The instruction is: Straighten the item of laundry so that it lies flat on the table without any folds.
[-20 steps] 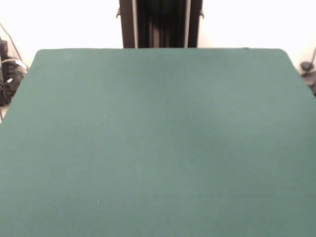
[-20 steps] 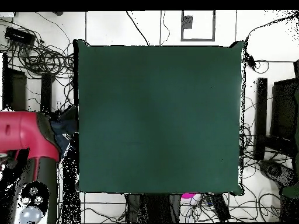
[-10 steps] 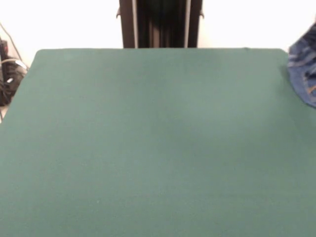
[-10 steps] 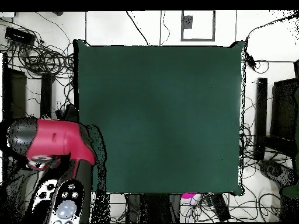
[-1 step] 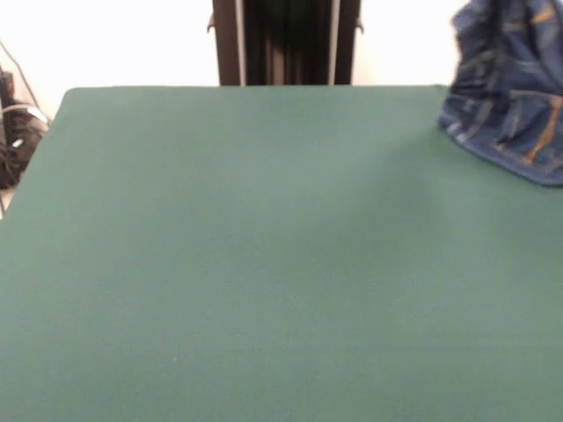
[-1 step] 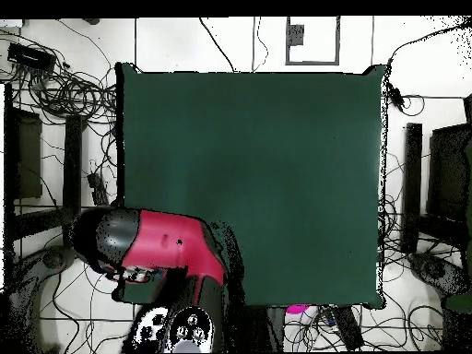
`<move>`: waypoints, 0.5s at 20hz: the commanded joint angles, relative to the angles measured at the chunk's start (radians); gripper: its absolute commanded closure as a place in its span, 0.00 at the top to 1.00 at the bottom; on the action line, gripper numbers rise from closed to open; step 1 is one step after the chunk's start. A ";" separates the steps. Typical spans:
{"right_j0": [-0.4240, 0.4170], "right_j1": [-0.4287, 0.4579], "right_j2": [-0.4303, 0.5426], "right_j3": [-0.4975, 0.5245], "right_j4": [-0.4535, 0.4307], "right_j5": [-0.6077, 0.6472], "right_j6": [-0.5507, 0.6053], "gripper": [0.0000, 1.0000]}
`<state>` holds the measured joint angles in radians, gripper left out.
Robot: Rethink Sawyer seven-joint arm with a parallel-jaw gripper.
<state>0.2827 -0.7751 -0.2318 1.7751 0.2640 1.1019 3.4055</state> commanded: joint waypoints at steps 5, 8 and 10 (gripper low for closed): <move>-0.204 -0.079 0.096 0.232 -0.265 -0.110 -0.516 0.00; -0.279 -0.052 0.109 0.229 -0.343 -0.174 -0.591 0.00; -0.325 -0.030 0.123 0.233 -0.382 -0.227 -0.635 0.00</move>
<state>0.0577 -0.8359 -0.2203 1.8882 0.0237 1.0068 3.1172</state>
